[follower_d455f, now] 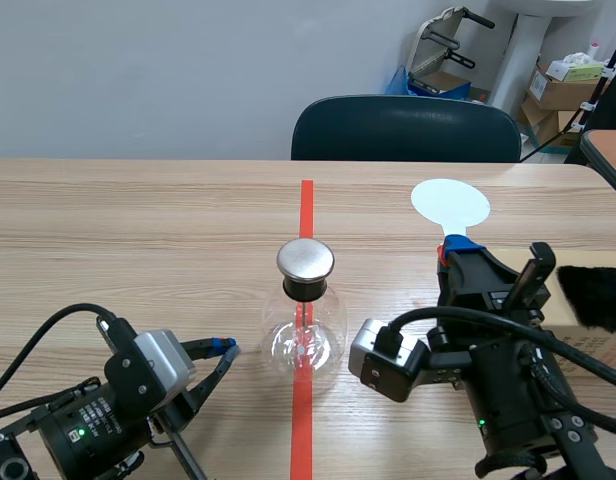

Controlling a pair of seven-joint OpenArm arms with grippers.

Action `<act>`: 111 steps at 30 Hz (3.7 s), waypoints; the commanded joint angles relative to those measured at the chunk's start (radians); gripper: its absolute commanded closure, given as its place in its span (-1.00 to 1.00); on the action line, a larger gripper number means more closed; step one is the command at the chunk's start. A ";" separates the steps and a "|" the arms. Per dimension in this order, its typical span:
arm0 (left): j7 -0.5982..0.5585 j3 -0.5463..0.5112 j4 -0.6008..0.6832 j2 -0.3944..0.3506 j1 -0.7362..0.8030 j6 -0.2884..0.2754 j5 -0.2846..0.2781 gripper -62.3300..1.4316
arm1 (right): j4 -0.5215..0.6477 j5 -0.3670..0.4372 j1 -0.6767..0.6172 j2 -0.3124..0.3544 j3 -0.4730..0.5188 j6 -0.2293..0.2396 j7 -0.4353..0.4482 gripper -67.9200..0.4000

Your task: Do the electroscope experiment

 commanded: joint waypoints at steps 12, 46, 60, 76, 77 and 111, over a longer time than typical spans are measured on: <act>-0.014 -0.003 0.009 0.002 -0.003 0.000 -0.003 0.83 | 0.017 -0.004 0.014 0.005 0.001 -0.014 -0.004 0.93; -0.009 -0.003 0.009 0.002 -0.002 -0.004 -0.003 0.83 | 0.017 -0.009 0.014 0.006 0.001 -0.011 0.562 0.93; -0.001 -0.003 0.009 0.002 -0.002 -0.004 -0.003 0.83 | 0.017 -0.008 0.013 0.006 0.001 -0.011 0.560 0.93; 0.010 -0.003 0.008 0.002 0.003 -0.031 -0.003 0.83 | 0.017 -0.004 0.008 0.009 0.010 -0.010 0.111 0.93; 0.010 -0.003 0.008 0.002 0.003 -0.031 -0.003 0.83 | 0.017 -0.004 0.008 0.009 0.010 -0.010 0.083 0.93; 0.022 -0.003 0.008 0.002 0.003 -0.037 0.074 0.83 | 0.017 -0.031 0.008 0.008 0.009 -0.006 0.448 0.93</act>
